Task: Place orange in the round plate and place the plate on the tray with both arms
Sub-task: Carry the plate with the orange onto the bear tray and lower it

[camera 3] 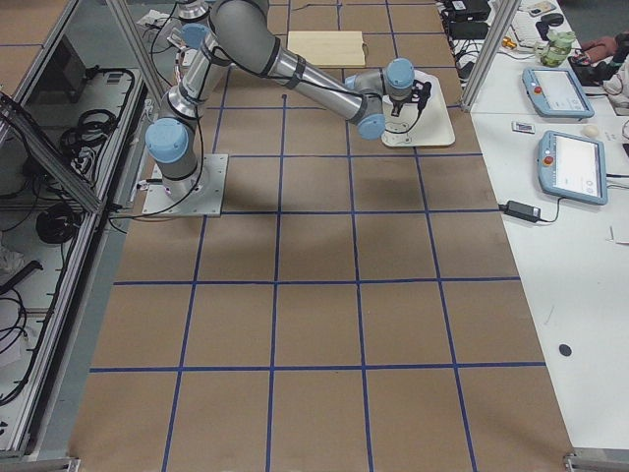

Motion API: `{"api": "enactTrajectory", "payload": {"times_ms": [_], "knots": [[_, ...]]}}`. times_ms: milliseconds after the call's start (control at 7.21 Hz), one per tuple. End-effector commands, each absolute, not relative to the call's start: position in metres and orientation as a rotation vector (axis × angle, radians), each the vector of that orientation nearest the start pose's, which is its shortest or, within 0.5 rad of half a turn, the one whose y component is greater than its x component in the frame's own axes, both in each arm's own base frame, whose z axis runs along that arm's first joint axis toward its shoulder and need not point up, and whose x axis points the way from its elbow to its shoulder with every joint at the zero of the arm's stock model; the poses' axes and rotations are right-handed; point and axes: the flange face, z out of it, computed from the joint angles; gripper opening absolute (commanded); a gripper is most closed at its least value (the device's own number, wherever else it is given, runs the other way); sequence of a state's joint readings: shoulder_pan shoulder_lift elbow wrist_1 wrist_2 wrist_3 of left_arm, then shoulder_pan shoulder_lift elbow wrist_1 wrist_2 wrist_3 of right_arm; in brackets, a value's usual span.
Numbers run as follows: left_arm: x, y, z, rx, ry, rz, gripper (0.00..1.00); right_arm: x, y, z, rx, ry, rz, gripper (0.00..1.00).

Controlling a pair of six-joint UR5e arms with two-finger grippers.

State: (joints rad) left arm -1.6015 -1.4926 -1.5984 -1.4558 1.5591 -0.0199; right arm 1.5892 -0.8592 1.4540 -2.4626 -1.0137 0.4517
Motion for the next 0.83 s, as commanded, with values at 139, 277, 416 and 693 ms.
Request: {"api": "enactTrajectory", "payload": {"times_ms": [139, 277, 416, 693], "knots": [[-0.151, -0.469, 0.524, 0.024, 3.149, -0.261, 1.00, 0.199, -0.731, 0.190, 0.467, 2.493, -0.168, 0.32], [-0.150, -0.469, 0.524, 0.021, 3.149, -0.261, 1.00, 0.198, -0.729, 0.186, 0.529, 2.497, -0.149, 0.62], [-0.151, -0.470, 0.522, 0.024, 3.155, -0.256, 1.00, 0.195, -0.730, 0.189, 0.539, 2.519, -0.167, 0.82], [-0.150, -0.470, 0.522, 0.020, 3.155, -0.256, 1.00, 0.176, -0.731, 0.216, 0.551, 2.656, -0.230, 0.91]]}}
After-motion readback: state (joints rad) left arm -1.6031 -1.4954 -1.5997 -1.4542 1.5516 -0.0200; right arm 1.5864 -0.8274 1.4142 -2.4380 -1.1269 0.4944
